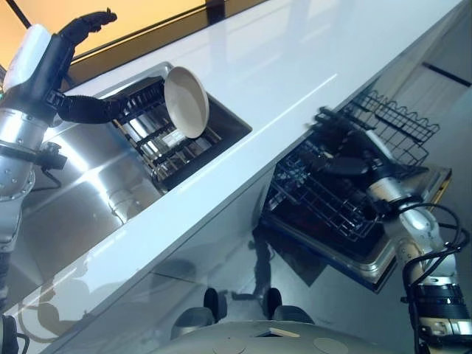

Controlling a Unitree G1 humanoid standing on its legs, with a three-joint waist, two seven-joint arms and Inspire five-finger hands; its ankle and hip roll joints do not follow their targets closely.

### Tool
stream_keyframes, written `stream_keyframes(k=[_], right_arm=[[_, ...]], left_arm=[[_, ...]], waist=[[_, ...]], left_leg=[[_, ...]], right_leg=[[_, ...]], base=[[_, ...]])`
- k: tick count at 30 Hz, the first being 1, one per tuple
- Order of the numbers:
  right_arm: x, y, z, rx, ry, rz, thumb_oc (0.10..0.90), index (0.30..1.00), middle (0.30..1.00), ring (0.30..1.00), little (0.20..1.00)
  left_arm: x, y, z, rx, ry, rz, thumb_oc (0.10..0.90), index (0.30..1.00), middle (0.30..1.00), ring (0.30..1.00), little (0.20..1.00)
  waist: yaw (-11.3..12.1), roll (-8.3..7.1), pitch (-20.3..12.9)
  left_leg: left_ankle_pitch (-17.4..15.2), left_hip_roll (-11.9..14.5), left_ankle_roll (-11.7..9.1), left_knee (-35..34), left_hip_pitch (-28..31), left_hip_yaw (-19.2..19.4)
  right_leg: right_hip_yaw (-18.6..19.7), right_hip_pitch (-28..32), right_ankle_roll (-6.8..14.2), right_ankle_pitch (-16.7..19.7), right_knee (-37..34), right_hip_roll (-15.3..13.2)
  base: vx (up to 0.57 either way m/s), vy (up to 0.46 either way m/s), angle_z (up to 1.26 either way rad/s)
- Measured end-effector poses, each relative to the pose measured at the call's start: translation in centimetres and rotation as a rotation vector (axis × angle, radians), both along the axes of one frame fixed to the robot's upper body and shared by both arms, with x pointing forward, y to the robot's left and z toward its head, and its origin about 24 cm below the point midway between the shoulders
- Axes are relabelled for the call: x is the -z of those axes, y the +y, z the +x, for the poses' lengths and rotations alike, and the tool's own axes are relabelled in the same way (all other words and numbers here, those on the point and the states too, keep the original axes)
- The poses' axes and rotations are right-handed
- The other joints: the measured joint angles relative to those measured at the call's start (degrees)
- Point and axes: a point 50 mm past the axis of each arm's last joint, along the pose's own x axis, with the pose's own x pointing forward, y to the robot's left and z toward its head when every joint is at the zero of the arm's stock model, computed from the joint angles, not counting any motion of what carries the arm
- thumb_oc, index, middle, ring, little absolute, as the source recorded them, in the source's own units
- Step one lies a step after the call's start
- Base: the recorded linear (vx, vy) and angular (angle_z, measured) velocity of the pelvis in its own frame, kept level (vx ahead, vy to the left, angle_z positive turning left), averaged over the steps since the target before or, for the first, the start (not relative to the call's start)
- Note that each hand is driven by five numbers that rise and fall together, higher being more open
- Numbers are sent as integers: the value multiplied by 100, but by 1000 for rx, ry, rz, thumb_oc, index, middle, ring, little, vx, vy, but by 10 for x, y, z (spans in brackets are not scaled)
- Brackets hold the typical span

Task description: Pick up plates and place into dishwasher.

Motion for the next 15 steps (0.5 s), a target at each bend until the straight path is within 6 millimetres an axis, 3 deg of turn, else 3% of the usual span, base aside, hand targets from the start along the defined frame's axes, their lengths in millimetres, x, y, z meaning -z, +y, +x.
stream_keyframes(k=[5, 15], right_arm=[[16, 3, -11, -97, 82, -15, 800, 900, 900, 900, 900], [29, 2, -23, -172, 173, -53, 800, 900, 900, 900, 900]], left_arm=[[-11, 1, 8, -39, 42, 141, 800, 900, 900, 900, 900], [1, 21, 30, -187, 190, 209, 800, 900, 900, 900, 900]], waist=[[-129, 7, -204], [-542, 12, -307]], left_leg=[[-61, 1, 8, -2, 75, 223], [-128, -25, 48, -4, 134, 665]], right_leg=[[221, -37, 14, 19, 5, 9], [632, -336, 46, 38, 237, 34]], base=[[-11, 66, -21], [-29, 65, -26]])
